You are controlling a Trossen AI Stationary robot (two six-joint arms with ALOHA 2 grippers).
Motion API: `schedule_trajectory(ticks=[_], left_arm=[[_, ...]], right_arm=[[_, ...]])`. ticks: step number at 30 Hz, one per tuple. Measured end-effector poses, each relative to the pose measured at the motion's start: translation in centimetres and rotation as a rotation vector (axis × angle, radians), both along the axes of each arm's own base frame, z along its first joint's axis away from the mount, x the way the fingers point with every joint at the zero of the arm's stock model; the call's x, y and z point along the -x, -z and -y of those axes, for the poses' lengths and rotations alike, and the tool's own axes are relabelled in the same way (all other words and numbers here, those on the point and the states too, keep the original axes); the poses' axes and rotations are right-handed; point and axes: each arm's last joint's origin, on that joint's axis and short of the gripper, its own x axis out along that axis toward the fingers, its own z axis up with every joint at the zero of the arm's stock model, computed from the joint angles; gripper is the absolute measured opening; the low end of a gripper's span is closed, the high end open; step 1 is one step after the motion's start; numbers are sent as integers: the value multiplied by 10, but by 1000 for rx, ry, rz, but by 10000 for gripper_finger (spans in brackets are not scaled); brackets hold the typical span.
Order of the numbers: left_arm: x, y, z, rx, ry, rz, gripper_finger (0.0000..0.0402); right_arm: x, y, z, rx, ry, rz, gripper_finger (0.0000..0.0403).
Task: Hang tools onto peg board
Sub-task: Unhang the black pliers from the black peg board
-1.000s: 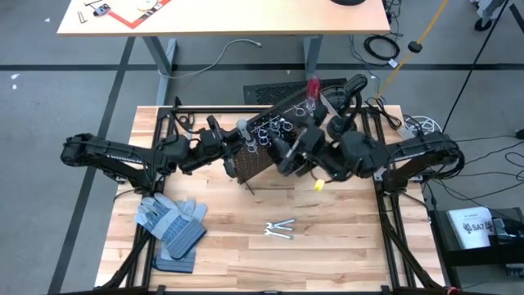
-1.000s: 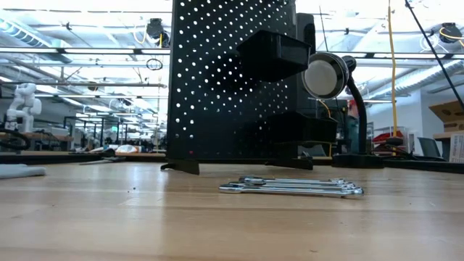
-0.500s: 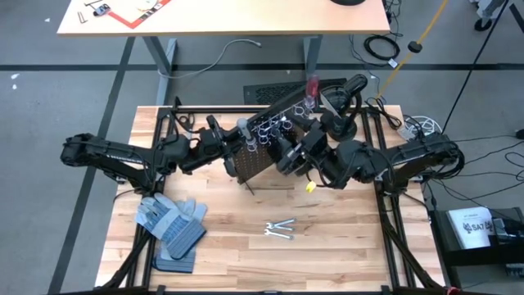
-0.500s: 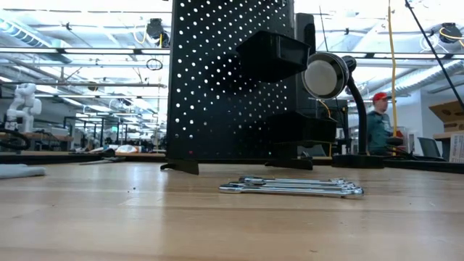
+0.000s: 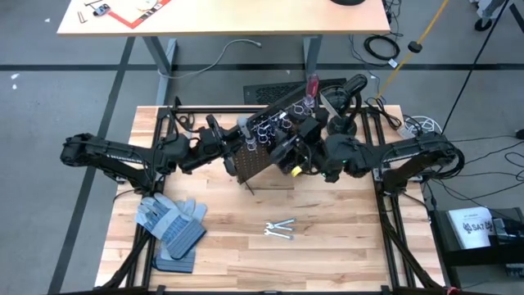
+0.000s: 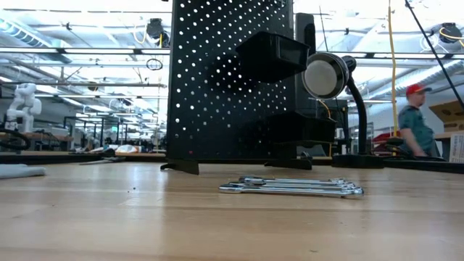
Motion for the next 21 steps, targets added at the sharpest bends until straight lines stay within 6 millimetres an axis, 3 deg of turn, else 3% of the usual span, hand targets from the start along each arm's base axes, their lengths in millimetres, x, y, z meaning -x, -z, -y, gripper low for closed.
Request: schedule_trajectory(ticks=[8, 15, 21], left_arm=[[0, 0, 0, -1, 2, 0, 46], [0, 0, 0, -1, 4, -1, 46], [0, 0, 0, -1, 3, 0, 46]], right_arm=[[-15, 9, 10, -50, -17, 76, 207], [-20, 5, 7, -10, -42, 135, 96], [-20, 2, 5, 40, -33, 132, 94]])
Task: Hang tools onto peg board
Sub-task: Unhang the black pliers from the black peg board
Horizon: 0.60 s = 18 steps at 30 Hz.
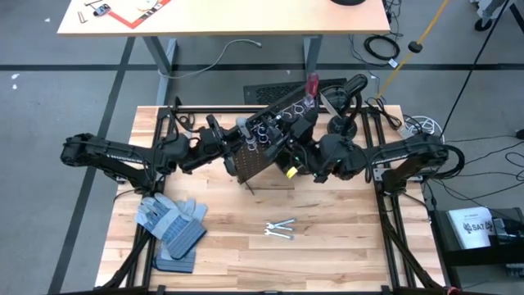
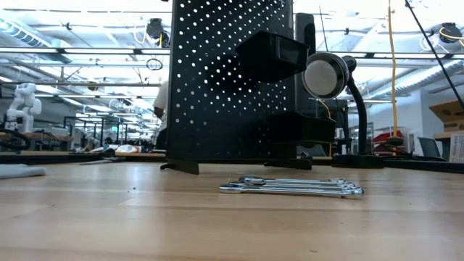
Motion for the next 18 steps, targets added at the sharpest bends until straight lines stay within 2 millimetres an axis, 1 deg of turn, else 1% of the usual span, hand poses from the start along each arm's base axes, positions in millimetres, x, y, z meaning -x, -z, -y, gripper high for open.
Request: schedule_trajectory(ticks=[8, 12, 15, 18], left_arm=[[0, 0, 0, 0, -3, -2, 46], [0, 0, 0, 0, -5, -1, 46], [0, 0, 0, -1, -6, -4, 46], [0, 0, 0, -1, -5, -4, 46]], right_arm=[[1, -5, -2, 62, -34, 20, 94], [2, -8, -1, 39, -34, 77, 94], [6, -13, 0, 15, 7, 131, 94], [8, -17, 2, 1, -7, 193, 94]])
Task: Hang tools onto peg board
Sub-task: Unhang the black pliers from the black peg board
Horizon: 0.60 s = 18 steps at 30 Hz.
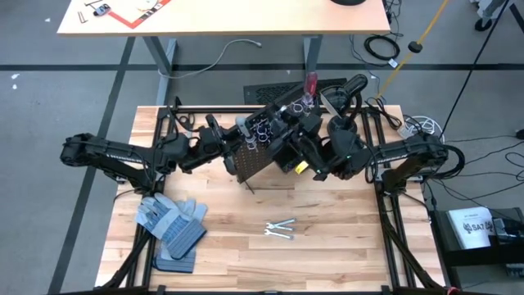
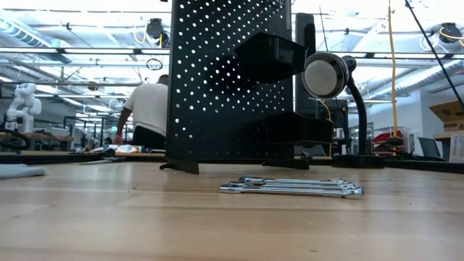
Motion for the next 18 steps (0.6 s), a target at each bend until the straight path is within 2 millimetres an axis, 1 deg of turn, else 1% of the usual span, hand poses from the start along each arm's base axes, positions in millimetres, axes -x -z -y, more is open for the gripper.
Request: schedule_trajectory(ticks=[3, 11, 15, 18], left_arm=[[0, 0, 0, -1, 1, 0, 46], [0, 0, 0, -1, 4, -1, 46], [0, 0, 0, -1, 6, -2, 46], [0, 0, 0, -4, 14, -2, 46]], right_arm=[[3, -5, 2, 10, -7, 58, 94], [7, -10, 3, 27, 5, 83, 94], [10, -15, 2, 72, 0, 109, 94], [14, -22, 2, 110, -30, 173, 94]])
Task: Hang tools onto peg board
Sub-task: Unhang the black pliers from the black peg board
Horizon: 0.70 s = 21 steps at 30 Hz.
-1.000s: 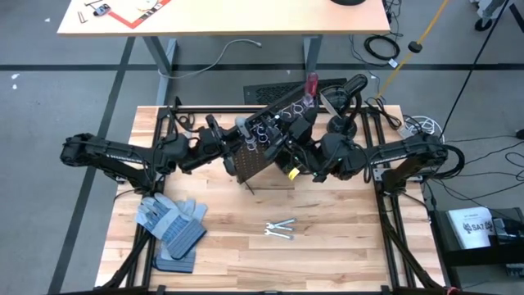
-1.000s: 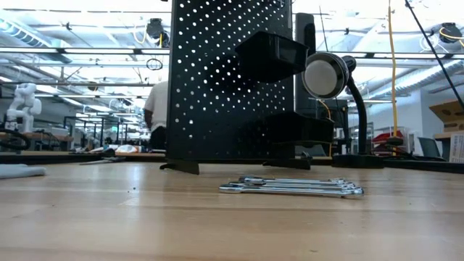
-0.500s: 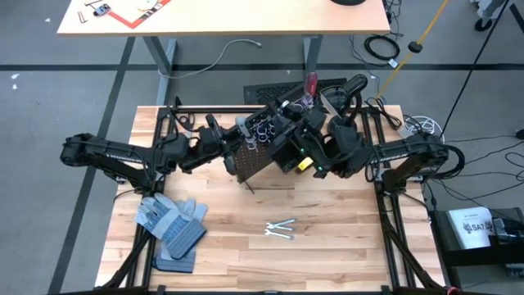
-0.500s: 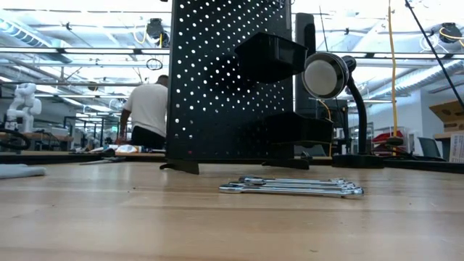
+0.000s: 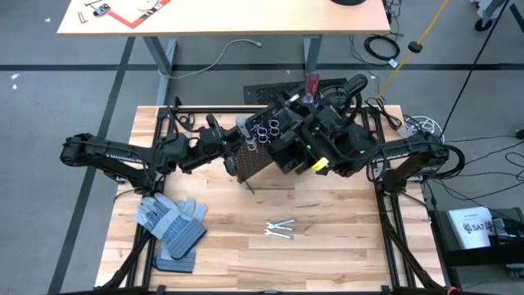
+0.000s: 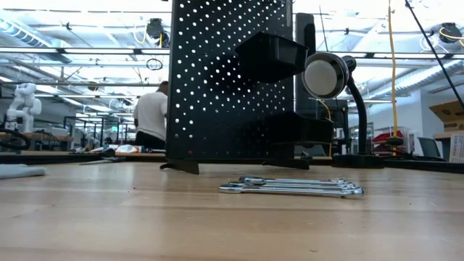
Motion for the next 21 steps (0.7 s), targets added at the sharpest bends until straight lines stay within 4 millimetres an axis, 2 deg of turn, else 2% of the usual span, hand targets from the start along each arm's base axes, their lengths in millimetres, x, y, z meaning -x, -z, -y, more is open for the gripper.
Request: schedule_trajectory(ticks=[6, 14, 17, 21], left_arm=[[-1, 0, 1, -3, 29, 1, 46], [0, 0, 1, 1, 9, 2, 46], [0, 0, 0, 3, 4, 3, 46], [0, 0, 0, 3, 4, 3, 46]], right_arm=[[4, -6, -8, 118, -61, 25, 94], [13, -9, -34, 236, -61, -136, 94], [19, -9, -52, 301, -97, -238, 94], [30, 0, -77, 318, -127, -473, 94]])
